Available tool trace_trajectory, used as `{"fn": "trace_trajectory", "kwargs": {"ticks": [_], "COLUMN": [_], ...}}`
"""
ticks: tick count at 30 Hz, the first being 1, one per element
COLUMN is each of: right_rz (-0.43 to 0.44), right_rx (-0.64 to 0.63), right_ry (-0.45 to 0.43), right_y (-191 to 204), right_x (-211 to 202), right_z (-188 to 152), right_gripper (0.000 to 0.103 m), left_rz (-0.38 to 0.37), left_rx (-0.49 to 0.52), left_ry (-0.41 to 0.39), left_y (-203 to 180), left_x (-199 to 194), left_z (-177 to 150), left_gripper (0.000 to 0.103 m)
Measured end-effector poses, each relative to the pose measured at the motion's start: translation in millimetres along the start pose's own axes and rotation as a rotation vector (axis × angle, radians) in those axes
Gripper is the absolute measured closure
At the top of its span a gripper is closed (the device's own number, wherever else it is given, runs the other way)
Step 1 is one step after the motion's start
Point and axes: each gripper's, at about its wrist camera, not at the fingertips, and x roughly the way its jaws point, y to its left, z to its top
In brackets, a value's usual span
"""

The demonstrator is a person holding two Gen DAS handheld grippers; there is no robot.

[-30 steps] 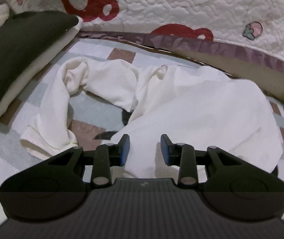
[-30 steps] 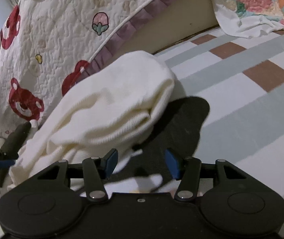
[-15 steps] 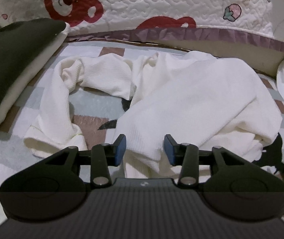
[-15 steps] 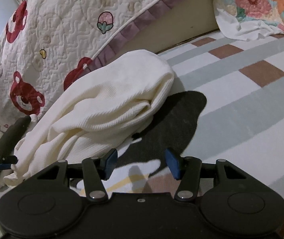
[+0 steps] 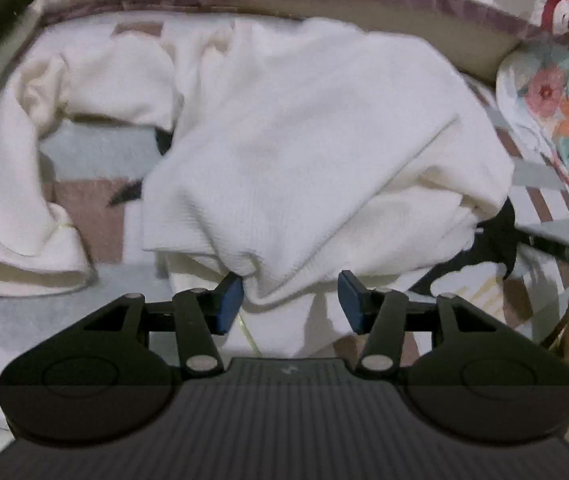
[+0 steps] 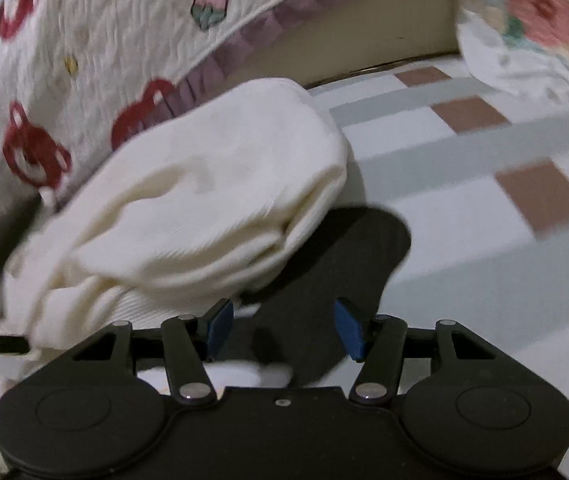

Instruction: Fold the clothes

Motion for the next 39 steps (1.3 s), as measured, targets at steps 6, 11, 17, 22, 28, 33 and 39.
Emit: {"fn": "trace_trajectory", "kwargs": {"ticks": [6, 11, 17, 22, 28, 33, 39], "right_rz": [0.027, 0.133, 0.148, 0.113, 0.028, 0.031, 0.032], "right_rx": [-0.109, -0.162, -0.287, -0.315, -0.176, -0.048, 0.080], "right_ry": [0.025, -0.085, -0.276, -0.381, -0.255, -0.065, 0.017], "right_y": [-10, -5, 17, 41, 33, 11, -9], "right_x": [35, 45, 39, 29, 35, 35, 32], "right_z": [34, 35, 94, 150, 122, 86, 54], "right_gripper": [0.041, 0.059, 0.098, 0.098, 0.086, 0.056, 0.050], "left_rz": [0.002, 0.071, 0.169, 0.246, 0.214, 0.163, 0.118], "left_rx": [-0.185, 0.055, 0.107, 0.024, -0.130, -0.185, -0.211], "left_ry": [-0.059, -0.153, -0.328, -0.409, -0.383, -0.363, -0.333], "left_y": [18, -9, -18, -13, -2, 8, 2], "left_x": [21, 24, -14, -17, -7, -9, -6], "left_z": [14, 18, 63, 90, 58, 35, 28], "left_gripper": [0.044, 0.092, 0.094, 0.094, 0.094, 0.093, 0.092]}}
